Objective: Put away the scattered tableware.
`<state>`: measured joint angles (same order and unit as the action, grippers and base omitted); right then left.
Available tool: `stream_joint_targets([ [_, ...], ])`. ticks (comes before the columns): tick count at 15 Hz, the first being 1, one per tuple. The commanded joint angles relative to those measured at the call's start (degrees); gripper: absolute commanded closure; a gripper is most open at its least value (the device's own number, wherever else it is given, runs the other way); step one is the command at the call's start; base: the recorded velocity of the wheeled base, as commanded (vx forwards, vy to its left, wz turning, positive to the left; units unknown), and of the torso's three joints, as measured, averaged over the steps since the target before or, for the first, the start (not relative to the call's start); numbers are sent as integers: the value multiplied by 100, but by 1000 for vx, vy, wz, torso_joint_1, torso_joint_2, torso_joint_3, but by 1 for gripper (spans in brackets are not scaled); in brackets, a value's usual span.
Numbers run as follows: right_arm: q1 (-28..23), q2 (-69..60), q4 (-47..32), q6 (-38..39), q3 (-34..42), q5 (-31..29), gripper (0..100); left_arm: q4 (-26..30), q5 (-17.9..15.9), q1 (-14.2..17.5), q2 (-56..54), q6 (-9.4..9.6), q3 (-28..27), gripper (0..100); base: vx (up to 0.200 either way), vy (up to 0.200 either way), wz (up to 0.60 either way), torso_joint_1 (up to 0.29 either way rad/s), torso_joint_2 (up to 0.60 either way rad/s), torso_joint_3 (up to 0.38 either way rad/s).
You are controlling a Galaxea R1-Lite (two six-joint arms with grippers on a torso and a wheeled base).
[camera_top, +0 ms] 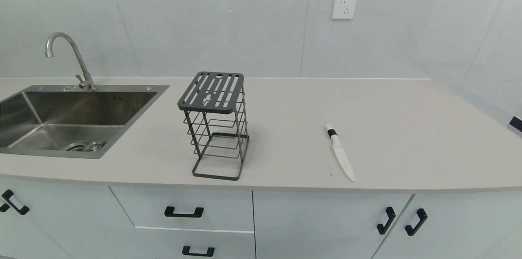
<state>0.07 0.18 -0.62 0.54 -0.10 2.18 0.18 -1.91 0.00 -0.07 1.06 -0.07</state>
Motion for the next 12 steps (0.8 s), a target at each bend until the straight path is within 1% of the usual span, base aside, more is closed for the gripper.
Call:
stream_joint_targets([
  [1,1,8,1,-1,1,2,0,-1,-2,0,7,-1,-1,0,0,0,0,286,-554,-266],
  [9,1,8,1,-1,1,2,0,-1,-2,0,7,-1,7,0,0,0,0,301,-576,-284],
  [12,1,8,1,-1,1,2,0,-1,-2,0,7,-1,7,0,0,0,0,217,-411,-198],
])
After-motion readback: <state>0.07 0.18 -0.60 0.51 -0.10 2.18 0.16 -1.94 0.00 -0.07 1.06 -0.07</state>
